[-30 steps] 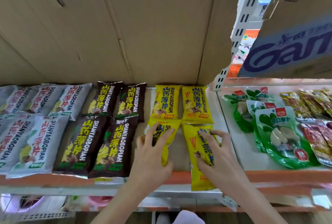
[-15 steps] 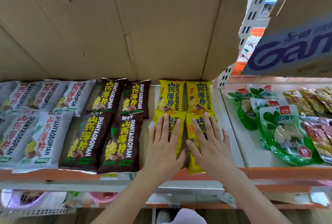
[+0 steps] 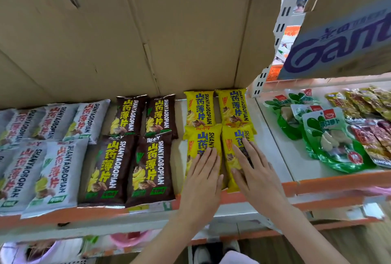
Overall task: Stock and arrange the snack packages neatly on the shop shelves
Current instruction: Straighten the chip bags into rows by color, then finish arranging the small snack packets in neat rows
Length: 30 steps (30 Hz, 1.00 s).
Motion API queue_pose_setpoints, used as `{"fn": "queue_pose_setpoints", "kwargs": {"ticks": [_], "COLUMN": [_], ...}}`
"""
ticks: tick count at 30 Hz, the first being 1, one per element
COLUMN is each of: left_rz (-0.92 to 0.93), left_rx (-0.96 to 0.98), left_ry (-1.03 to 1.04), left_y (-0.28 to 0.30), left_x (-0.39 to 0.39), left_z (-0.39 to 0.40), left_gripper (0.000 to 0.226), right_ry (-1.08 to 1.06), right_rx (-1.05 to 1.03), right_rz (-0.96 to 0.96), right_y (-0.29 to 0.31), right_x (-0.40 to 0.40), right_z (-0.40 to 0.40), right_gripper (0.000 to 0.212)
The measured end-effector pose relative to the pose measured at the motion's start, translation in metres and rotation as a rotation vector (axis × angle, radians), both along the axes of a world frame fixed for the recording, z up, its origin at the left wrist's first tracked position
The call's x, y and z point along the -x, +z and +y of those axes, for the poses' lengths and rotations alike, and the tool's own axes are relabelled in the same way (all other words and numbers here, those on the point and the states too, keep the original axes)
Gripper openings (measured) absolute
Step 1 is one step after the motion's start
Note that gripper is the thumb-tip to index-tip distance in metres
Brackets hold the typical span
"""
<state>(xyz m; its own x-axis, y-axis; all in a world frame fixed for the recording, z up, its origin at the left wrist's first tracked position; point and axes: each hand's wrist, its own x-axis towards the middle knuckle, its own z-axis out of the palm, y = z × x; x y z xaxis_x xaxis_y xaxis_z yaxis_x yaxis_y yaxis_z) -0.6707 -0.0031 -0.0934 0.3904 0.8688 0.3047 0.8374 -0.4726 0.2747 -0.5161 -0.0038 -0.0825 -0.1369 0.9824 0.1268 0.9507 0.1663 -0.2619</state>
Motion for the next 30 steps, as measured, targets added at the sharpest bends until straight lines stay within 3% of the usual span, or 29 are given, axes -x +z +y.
{"fn": "queue_pose_setpoints", "kwargs": {"ticks": [3, 7, 10, 16, 21, 26, 28, 30], "left_rz": [-0.146, -0.174, -0.093, -0.044, -0.125, -0.225, -0.183, -0.202], "left_rx": [-0.010, 0.050, 0.075, 0.104, 0.181, 0.304, 0.242, 0.197], "left_ry": [-0.093, -0.113, -0.121, -0.132, -0.038, 0.259, 0.356, 0.443], "left_y": [0.006, 0.026, 0.033, 0.039, 0.035, 0.008, -0.002, -0.004], "left_x": [0.001, -0.015, -0.031, -0.079, -0.167, -0.241, -0.252, -0.258], "left_z": [0.002, 0.011, 0.017, 0.032, 0.061, 0.096, 0.108, 0.118], "left_gripper": [0.020, 0.006, 0.008, 0.016, 0.029, 0.048, 0.043, 0.036], "right_ry": [0.038, 0.110, 0.177, 0.257, 0.091, -0.173, -0.167, -0.138], "right_rx": [0.005, -0.079, -0.083, 0.002, 0.051, 0.107, 0.135, 0.112], "right_rz": [0.109, 0.143, 0.103, 0.072, 0.131, 0.287, 0.392, 0.389], "right_y": [-0.001, 0.017, 0.026, 0.027, 0.024, 0.030, 0.029, 0.026], "right_x": [-0.009, -0.025, -0.045, -0.097, -0.196, -0.276, -0.288, -0.293], "right_z": [-0.013, -0.016, -0.010, 0.011, 0.025, 0.053, 0.065, 0.085], "right_gripper": [0.044, 0.024, 0.011, 0.020, 0.029, 0.041, 0.050, 0.042]}}
